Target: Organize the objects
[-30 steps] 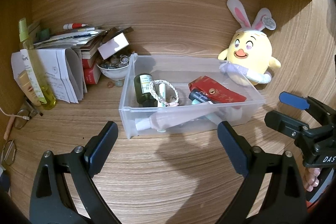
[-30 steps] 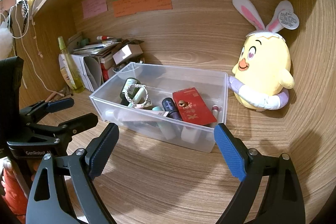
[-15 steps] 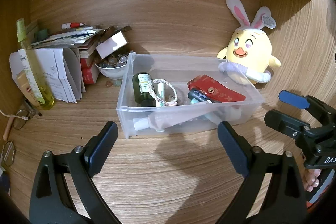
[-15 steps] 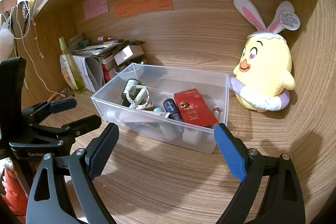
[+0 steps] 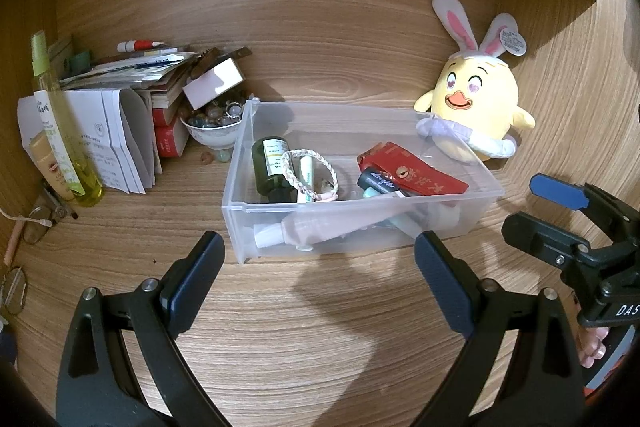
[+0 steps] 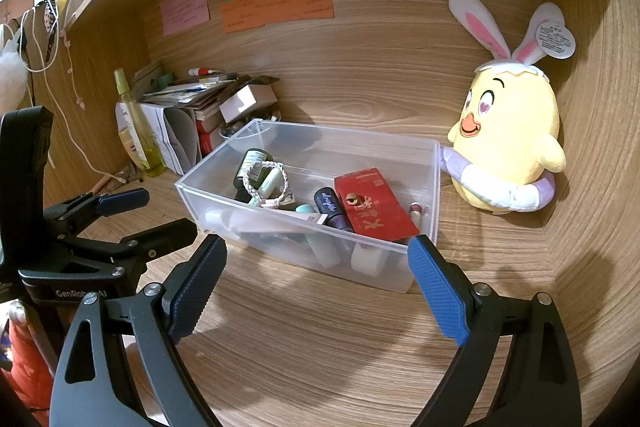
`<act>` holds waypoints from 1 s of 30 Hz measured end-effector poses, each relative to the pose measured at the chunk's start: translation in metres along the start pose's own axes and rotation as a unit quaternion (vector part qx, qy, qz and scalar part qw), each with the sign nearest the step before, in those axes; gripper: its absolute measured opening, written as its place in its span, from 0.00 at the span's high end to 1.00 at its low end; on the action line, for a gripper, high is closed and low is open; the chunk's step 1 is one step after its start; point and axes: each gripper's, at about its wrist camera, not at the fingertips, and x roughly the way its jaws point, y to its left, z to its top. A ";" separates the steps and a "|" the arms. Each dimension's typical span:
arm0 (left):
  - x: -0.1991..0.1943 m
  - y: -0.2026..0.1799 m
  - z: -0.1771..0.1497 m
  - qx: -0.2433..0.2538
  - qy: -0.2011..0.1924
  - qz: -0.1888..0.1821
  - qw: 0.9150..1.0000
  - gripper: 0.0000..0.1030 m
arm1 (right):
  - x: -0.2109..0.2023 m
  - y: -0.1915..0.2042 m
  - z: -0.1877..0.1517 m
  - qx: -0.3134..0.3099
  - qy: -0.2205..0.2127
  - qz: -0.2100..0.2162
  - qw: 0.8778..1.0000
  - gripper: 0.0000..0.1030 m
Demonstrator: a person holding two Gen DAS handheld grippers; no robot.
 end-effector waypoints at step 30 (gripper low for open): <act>0.000 0.000 0.000 0.002 0.006 -0.014 1.000 0.06 | 0.002 0.000 0.001 0.000 -0.001 0.005 1.000 0.12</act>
